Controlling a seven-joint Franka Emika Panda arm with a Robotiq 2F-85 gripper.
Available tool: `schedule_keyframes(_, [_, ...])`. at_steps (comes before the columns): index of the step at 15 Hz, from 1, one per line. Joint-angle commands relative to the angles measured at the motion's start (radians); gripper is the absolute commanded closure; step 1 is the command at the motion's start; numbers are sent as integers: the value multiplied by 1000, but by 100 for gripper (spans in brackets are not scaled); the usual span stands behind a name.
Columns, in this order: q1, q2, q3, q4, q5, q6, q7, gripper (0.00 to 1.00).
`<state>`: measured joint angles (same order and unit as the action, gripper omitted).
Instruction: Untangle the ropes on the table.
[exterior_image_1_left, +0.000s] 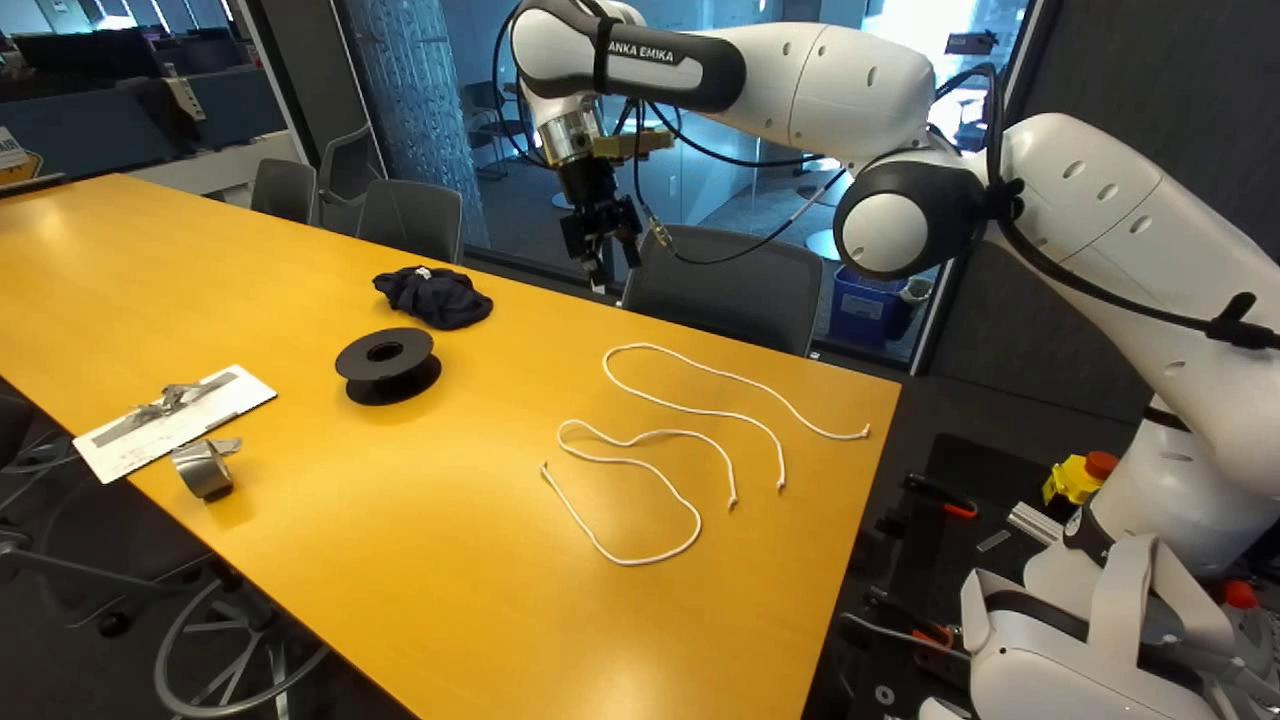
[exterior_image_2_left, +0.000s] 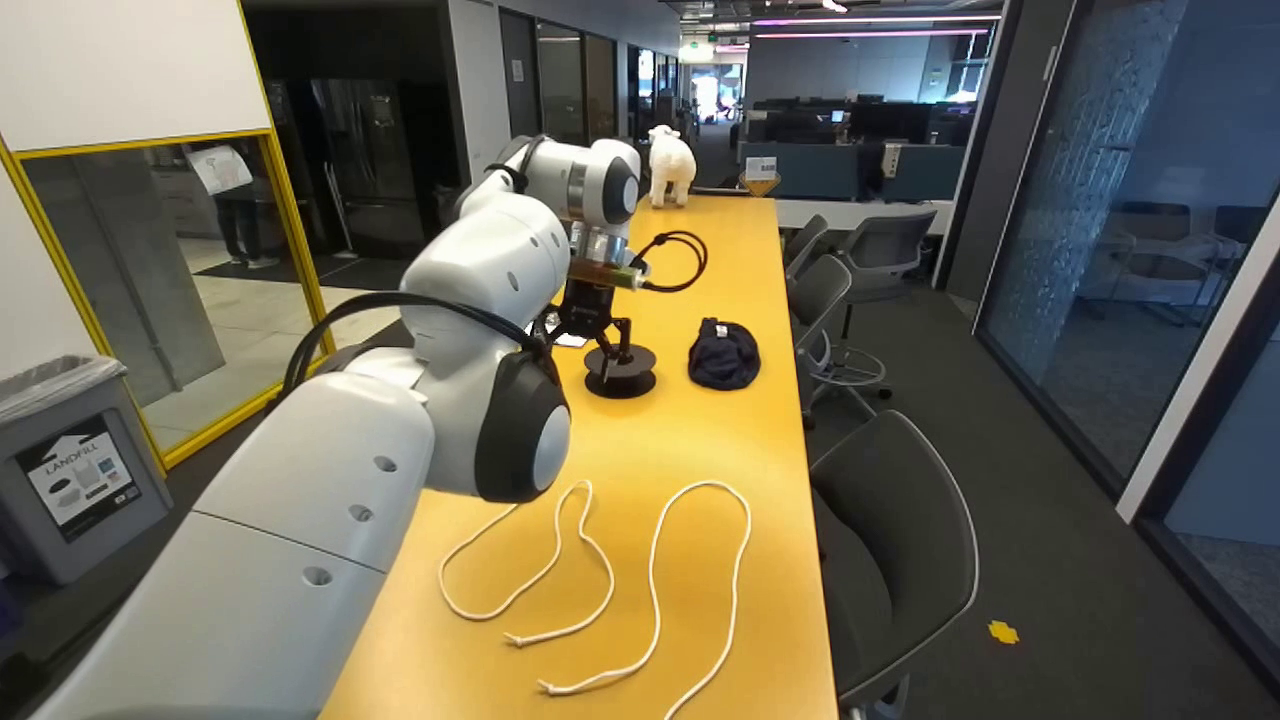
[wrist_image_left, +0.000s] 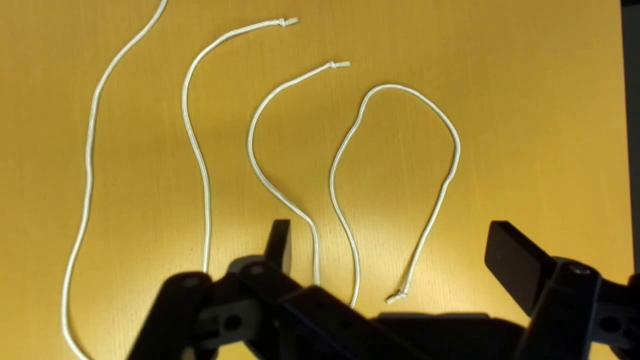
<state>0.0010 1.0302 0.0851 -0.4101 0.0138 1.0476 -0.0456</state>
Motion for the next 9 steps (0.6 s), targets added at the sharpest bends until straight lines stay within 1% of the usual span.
schedule_keyframes(1, [8, -51, -21, -3, 24, 11, 86, 0])
schedule_keyframes(2, [4, -33, -20, -20, 14, 9, 35, 0])
schedule_keyframes(9, [4, -50, -23, -20, 14, 9, 64, 0])
